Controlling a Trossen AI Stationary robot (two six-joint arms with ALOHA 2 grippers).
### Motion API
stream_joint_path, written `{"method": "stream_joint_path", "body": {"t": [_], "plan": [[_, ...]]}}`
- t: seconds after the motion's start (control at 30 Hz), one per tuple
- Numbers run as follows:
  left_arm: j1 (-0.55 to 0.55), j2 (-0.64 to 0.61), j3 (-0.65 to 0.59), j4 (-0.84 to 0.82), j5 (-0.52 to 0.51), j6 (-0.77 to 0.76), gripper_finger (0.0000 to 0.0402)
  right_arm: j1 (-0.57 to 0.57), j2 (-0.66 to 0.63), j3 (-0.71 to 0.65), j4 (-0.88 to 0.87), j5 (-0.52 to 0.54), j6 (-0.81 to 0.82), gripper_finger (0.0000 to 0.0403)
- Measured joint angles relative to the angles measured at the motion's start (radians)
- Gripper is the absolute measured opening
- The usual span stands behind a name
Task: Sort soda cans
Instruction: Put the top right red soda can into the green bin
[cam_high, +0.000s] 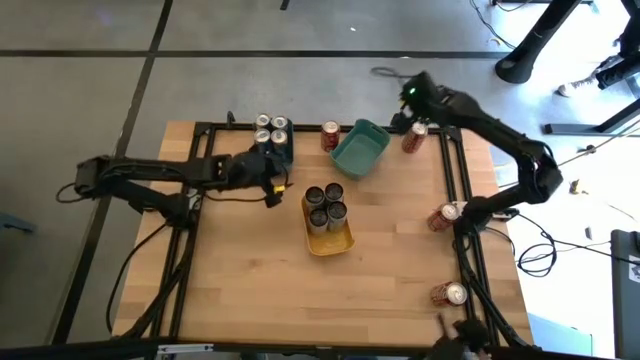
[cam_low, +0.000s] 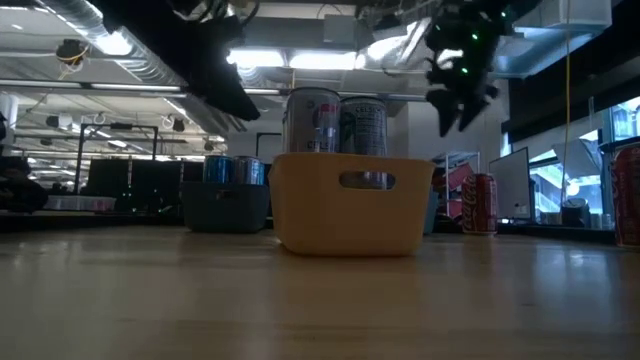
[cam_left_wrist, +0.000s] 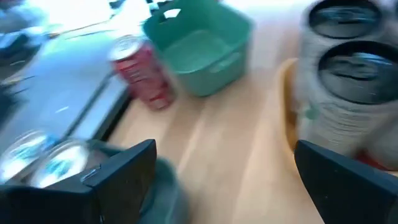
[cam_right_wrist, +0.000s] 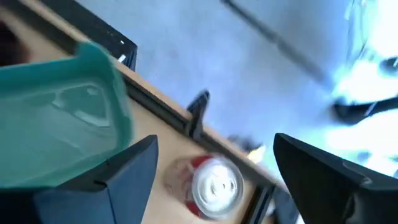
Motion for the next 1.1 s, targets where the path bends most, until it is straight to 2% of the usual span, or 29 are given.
{"method": "stream_joint_path", "body": {"t": [0.1,0.17,0.33,0.5,0.7,1.1], "plan": [[0.092,0.0,0.0,0.029,0.226,0.063,0.037,-0.108,0.003,0.0,-0.062,-0.104,0.072,0.0319],[0.154,0.0,0.0,0.039,0.341,0.1,0.037,-0.164,0.003,0.0,-0.092,-0.152,0.098,0.0319],[0.289,0.0,0.0,0.037,0.437,0.158,0.037,-0.231,0.004,0.0,-0.102,-0.221,0.142,0.0319],[0.386,0.0,0.0,0.074,0.543,0.178,0.037,-0.24,0.037,-0.031,-0.071,-0.237,0.161,0.0319],[0.431,0.0,0.0,0.111,0.561,0.139,0.037,-0.24,0.06,-0.099,-0.047,-0.263,0.202,0.0319],[0.428,0.003,0.0,0.11,0.562,0.13,0.037,-0.24,0.07,-0.23,0.11,-0.277,0.233,0.0319]]}}
